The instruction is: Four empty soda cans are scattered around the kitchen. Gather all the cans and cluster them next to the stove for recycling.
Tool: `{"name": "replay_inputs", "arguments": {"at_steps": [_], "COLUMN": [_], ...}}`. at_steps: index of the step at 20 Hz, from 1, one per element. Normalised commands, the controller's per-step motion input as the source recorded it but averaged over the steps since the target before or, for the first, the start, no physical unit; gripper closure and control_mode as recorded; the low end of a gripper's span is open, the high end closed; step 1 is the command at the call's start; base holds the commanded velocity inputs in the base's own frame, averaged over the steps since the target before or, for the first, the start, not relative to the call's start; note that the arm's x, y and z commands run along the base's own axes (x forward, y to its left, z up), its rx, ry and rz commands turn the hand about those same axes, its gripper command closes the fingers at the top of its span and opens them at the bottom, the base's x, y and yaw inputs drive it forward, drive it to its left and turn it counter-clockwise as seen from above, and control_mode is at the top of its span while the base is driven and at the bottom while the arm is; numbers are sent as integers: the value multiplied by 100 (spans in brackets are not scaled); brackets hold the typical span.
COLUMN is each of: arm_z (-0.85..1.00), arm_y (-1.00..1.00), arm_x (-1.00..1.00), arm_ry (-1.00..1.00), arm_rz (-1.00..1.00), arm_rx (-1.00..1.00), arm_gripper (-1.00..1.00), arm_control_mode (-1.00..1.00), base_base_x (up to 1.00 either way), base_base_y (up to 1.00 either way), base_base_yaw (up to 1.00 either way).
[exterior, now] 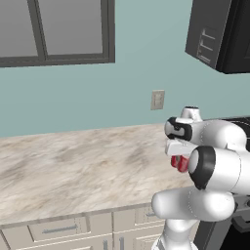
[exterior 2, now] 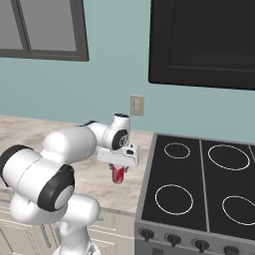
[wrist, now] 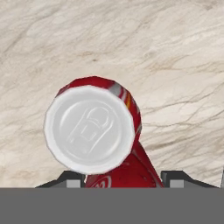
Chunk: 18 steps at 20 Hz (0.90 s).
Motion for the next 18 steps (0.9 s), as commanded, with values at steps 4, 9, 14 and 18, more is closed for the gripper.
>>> {"name": "replay_inputs", "arguments": {"at_steps": [4,9,14,18], "arm_z": [-8,-2,-1,-3], "arm_y": [1,0,0,0], "arm_x": [7,12,9,0], "arm_ry": [0,0,0,0], "arm_rz": [0,0,0,0], "arm_rx": [0,0,0,0], "arm_gripper": [100,100,100,100], "arm_control_mode": [-100,-100,-100,-100], "base_base_x": [0,0,0,0], "base_base_y": [0,0,0,0], "base_base_yaw": [0,0,0,0]}}
